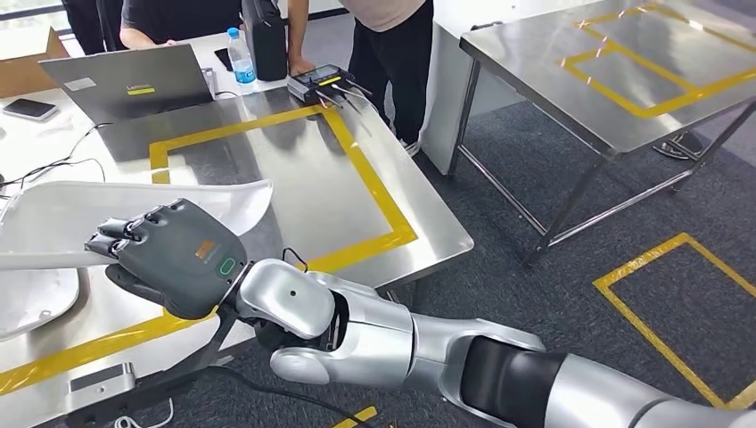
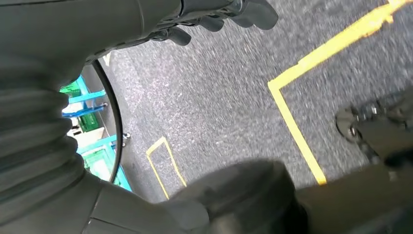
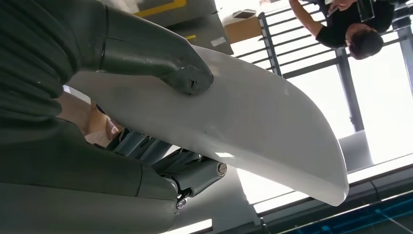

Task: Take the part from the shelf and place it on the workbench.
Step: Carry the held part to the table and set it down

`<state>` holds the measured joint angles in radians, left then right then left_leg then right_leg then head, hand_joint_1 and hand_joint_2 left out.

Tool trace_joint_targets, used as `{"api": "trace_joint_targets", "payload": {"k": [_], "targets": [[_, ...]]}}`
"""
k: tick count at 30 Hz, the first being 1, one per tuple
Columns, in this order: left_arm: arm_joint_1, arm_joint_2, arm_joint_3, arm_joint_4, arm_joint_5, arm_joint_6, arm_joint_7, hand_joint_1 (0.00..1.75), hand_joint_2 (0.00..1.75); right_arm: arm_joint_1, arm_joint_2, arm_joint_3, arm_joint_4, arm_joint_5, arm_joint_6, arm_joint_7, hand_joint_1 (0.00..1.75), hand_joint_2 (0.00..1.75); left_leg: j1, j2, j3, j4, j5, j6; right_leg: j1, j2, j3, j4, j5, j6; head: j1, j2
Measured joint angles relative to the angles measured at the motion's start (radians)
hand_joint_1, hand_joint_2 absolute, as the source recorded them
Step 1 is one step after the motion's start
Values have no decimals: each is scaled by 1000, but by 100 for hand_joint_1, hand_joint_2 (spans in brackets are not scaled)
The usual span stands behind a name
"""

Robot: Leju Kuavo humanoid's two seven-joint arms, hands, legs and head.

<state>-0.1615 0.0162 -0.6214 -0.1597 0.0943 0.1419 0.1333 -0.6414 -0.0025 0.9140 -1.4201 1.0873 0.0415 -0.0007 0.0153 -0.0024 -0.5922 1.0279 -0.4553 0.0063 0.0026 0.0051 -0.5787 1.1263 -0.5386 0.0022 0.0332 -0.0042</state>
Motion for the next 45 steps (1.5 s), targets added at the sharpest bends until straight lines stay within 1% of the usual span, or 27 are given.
{"api": "trace_joint_targets", "payload": {"k": [3,4,5,7,9,11,13,15,18,19,20,21,22,23,24,25,27,29,31,33,34,35,36,38,39,41,45], "targets": [[0,2,0,0,0,0,1,0,175,-7,0,-6,31,-17,0,0,175,175,-1,-1,12,0,-18,5,-2,-1,-124,169,-62,10,1,0],[1,2,0,0,0,0,0,0,175,-11,0,-8,50,-24,0,0,175,175,-1,-3,19,0,-24,5,-2,-1,-147,181,-62,9,2,0],[1,1,0,0,0,0,-1,0,175,-17,1,-11,72,-30,-2,-1,175,175,-2,-4,28,0,-31,4,-1,-1,-152,156,-38,5,3,0],[1,-1,0,0,2,0,-2,0,175,-40,5,-15,121,-39,-7,-5,175,175,-5,-6,46,-1,-47,2,5,-1,-116,22,59,-11,4,0],[-1,-4,0,0,3,1,-4,0,175,-68,14,-20,175,-46,-9,-3,175,175,-6,-7,61,-2,-59,-4,15,0,-82,-79,112,-27,3,0],[-4,-8,0,0,4,2,-5,0,175,-111,31,-28,255,-54,-7,5,175,175,-7,-8,71,3,-60,-17,19,1,-70,-100,115,-36,5,0],[-9,-10,0,-1,5,3,-6,0,175,-180,60,-41,379,-68,-7,9,175,175,-8,-6,61,28,-55,-28,15,2,-58,-111,126,-43,9,0],[-16,-12,0,-1,6,3,-6,0,175,-257,92,-58,518,-83,-7,17,175,175,-6,-5,15,99,-67,-36,9,1,-48,-115,123,-51,8,0],[-19,-15,0,-1,1,3,-2,0,175,-341,122,-83,712,-100,3,49,175,175,-2,-4,-91,254,-132,-49,7,-1,-41,-116,114,-59,6,0],[-18,-15,0,-1,-1,3,-1,0,175,-357,126,-91,768,-103,5,59,175,175,0,-3,-112,273,-136,-53,7,-1,-38,-115,110,-58,6,0],[-18,-15,0,-1,-3,3,0,0,175,-370,128,-99,818,-106,8,68,175,175,2,-3,-118,258,-118,-55,5,-1,-34,-113,106,-55,6,0],[-19,-15,0,-1,-5,3,0,0,175,-381,130,-107,861,-106,11,78,175,175,4,-2,-107,211,-79,-58,2,-1,-31,-110,101,-52,6,0],[-18,-15,0,-1,-7,3,2,0,175,-391,130,-114,898,-107,16,91,175,175,7,-2,-86,143,-33,-62,0,0,-28,-105,95,-46,6,0],[-18,-16,-1,-1,-9,3,3,0,175,-401,130,-120,934,-107,22,106,175,175,8,-3,-67,80,-6,-65,-2,0,-28,-99,90,-40,4,0],[-18,-17,-1,-1,-10,3,5,0,175,-409,131,-126,966,-107,29,120,175,175,7,-3,-52,38,8,-62,-2,1,-30,-95,85,-34,1,0],[-18,-18,-1,-1,-11,3,7,0,175,-413,130,-131,993,-107,35,131,175,175,7,-3,-45,18,11,-55,0,2,-33,-91,81,-27,0,0],[-17,-19,-2,-1,-11,3,8,0,175,-414,128,-139,1039,-106,47,150,175,175,6,-3,-42,20,10,-32,3,3,-36,-90,77,-18,1,0],[-17,-19,-2,-1,-12,3,9,0,175,-412,124,-145,1071,-108,57,162,175,175,8,-3,-40,19,14,-19,0,1,-43,-69,63,-7,3,0],[-19,-18,-2,-1,-12,3,9,0,175,-409,122,-151,1094,-108,66,165,175,175,9,-3,-38,17,12,-10,-3,0,-87,17,21,4,6,0],[-20,-18,-2,-1,-12,3,10,0,175,-397,121,-154,1113,-104,73,163,175,175,7,-2,-37,18,8,-4,-4,0,-161,145,-25,9,8,0],[-20,-18,-2,-1,-12,3,10,0,175,-388,120,-154,1120,-102,75,160,175,175,7,-2,-36,18,6,-3,-5,-1,-188,184,-28,10,9,0],[-20,-18,-2,-1,-12,3,10,0,175,-379,120,-154,1127,-99,76,158,175,175,7,-3,-34,18,4,-2,-5,-1,-199,187,-13,8,10,0],[-20,-18,-2,-1,-12,3,10,0,175,-371,120,-154,1132,-96,76,154,175,175,6,-3,-30,18,1,-3,-5,-1,-188,150,20,5,11,0],[-21,-18,-2,-2,-11,3,7,0,175,-361,121,-154,1139,-90,75,148,175,175,5,-5,-22,18,-7,-9,-2,-1,-130,13,92,-5,11,0],[-22,-19,-2,-3,-11,3,4,0,175,-357,124,-154,1142,-88,74,146,175,175,4,-5,-19,18,-10,-14,0,-1,-103,-43,111,-9,11,0],[-25,-19,-2,-4,-9,3,1,0,175,-345,130,-154,1146,-84,74,144,175,175,1,-5,-15,17,-15,-20,3,0,-78,-90,115,-11,10,0],[-30,-20,-2,-4,-9,3,1,0,175,-319,146,-154,1154,-82,74,139,175,175,-1,-3,-5,6,-17,-19,3,4,-73,-96,115,-11,9,0]]}}
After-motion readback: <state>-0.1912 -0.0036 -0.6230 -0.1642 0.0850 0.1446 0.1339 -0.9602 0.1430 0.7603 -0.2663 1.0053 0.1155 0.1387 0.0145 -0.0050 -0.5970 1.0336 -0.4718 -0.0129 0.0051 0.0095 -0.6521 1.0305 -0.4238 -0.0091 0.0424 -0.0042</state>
